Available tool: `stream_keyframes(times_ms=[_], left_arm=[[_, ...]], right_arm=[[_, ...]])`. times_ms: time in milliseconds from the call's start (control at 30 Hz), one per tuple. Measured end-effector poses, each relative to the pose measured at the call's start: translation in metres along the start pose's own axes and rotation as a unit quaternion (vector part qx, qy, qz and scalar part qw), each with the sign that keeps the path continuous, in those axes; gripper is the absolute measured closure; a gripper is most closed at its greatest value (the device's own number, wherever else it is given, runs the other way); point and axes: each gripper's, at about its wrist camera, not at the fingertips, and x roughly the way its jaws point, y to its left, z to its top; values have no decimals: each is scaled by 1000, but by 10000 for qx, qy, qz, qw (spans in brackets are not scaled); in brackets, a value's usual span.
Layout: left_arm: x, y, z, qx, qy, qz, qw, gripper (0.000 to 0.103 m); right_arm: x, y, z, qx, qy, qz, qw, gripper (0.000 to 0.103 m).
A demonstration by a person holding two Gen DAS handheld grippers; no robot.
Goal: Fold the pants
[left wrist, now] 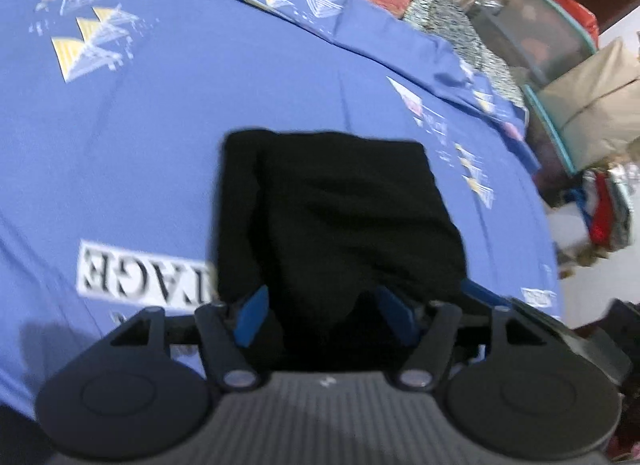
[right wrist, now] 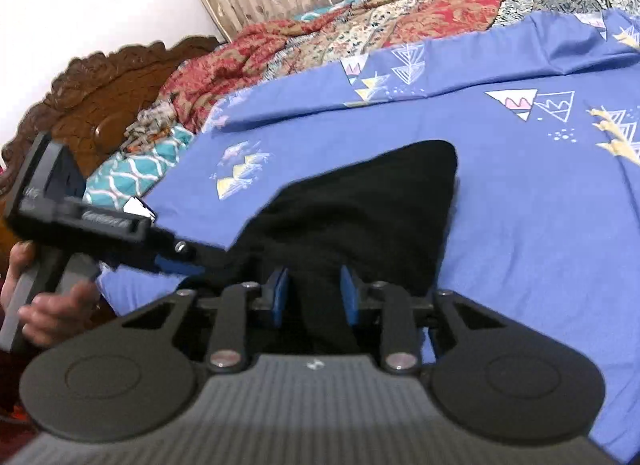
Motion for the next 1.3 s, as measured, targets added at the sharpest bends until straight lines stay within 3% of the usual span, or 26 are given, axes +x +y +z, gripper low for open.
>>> stream_keyframes(times_ms=[67, 167, 200, 367, 533, 667, 800, 933, 1133, 1233, 1300], left_arm=[[3, -2, -6, -157, 97, -181, 9997, 47], [2, -9, -11, 37, -25, -28, 10000, 87], [-1, -10, -12, 158, -100, 127, 9997, 88], [-37, -8, -14, 745, -539, 359, 9951, 89], [6, 13, -34, 624, 20, 830, 9946, 87], [6, 16, -35, 407, -165, 791, 9959, 80], [-4, 11, -35, 644, -258, 960, 9930, 62], [-23, 8, -32, 694, -505, 865, 9925, 56], [-52, -2, -13, 723, -1065, 855, 9880, 55], [-48, -21, -4, 878, -1205, 826, 9854, 55], [-34, -38, -3, 1109, -1209, 1001, 9814, 55]], right_arm=[[1, 7, -1, -9, 2, 121, 9999, 71], [1, 16, 0, -255, 6, 58, 9997, 70], [-1, 19, 1, -302, 12, 44, 9995, 70], [-4, 13, 7, -423, 192, 137, 9988, 77], [9, 14, -13, -494, 698, 247, 9960, 81], [19, 14, -21, -409, 929, 177, 9947, 82], [13, 14, -15, -482, 1019, 205, 9934, 82], [8, 11, -20, -446, 1339, 195, 9898, 80], [-29, 1, 4, -169, 554, 308, 9978, 78], [-34, -4, 21, 142, 88, 154, 9997, 76], [-27, -6, 27, 382, -41, 14, 9993, 76]])
